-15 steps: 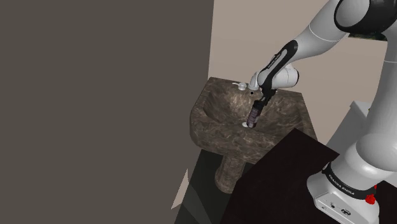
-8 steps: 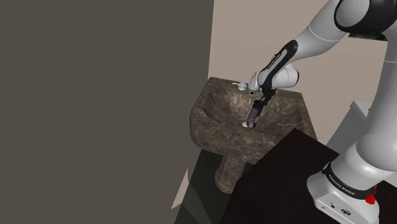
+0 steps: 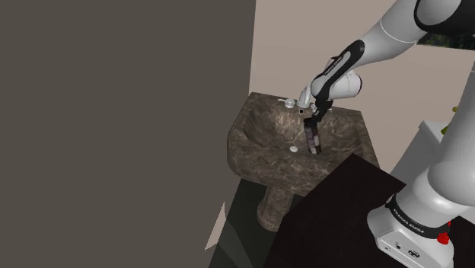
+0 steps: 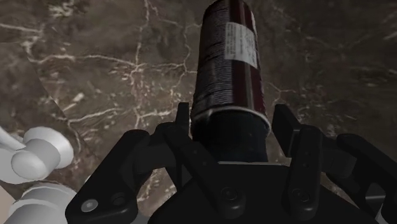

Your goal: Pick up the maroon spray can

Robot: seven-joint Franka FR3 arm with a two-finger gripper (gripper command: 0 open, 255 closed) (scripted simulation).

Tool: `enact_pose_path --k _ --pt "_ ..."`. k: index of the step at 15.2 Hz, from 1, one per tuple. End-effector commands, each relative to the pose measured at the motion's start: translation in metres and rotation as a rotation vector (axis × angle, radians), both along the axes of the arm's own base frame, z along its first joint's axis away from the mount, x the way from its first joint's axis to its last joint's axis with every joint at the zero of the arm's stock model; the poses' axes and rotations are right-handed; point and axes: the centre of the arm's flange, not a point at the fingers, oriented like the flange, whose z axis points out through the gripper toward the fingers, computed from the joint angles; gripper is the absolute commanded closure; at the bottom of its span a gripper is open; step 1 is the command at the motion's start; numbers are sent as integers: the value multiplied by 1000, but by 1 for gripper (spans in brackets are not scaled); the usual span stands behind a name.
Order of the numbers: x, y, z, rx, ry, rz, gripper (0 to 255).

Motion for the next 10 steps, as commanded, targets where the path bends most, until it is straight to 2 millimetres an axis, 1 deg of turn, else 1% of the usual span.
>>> enact_pose_path --k 1,8,10 --pt "-1 1 10 0 -1 0 255" --pt "-1 1 47 0 -1 0 255" --pt "-1 1 48 0 -1 0 255"
